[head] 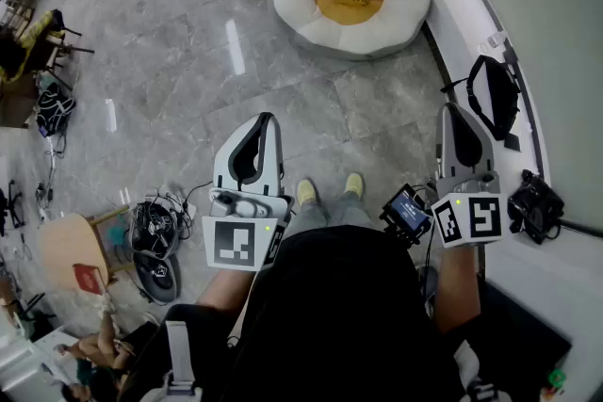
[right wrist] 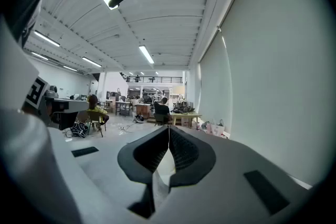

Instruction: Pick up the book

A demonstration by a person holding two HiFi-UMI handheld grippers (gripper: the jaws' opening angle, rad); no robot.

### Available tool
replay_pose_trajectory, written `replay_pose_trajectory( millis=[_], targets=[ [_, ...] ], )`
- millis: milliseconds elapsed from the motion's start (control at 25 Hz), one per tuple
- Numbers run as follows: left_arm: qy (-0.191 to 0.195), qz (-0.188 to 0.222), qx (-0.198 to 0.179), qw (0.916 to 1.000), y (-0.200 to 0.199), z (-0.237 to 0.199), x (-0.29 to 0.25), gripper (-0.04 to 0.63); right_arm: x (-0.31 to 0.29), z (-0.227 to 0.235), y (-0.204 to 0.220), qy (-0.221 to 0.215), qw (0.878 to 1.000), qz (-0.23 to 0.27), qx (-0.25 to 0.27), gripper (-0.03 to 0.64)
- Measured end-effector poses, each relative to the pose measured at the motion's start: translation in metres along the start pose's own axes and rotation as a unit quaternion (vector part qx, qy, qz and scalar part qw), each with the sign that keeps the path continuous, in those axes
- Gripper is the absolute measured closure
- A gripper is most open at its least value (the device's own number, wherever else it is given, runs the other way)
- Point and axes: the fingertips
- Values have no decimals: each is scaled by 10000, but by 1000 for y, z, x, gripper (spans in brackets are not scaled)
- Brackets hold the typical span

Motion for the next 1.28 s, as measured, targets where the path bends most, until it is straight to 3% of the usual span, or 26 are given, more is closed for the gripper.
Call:
replay_pose_trajectory(
  millis=[320,560,920,1280],
  targets=[
    [-138,-5,7,9999,1,-15,10,584,8,-11,-7,-156,9994,194,-224,600],
    [-56,26,9,10000,0,-35,26,584,13,-39,-10,-38,9998,182,-82,603],
    [-16,40,52,10000,7,-62,46,584,11,-71,-12,216,9992,198,-276,603],
    [-20,158,217,9996,7,-75,42,584,10,-76,-21,318,9994,126,-70,604]
  ],
)
Point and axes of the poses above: the fingertips, and each gripper's own axes: x backward along the fingers, z to its right, y out of its underside, and after that the axes turned 10 degrees about -z, right-handed
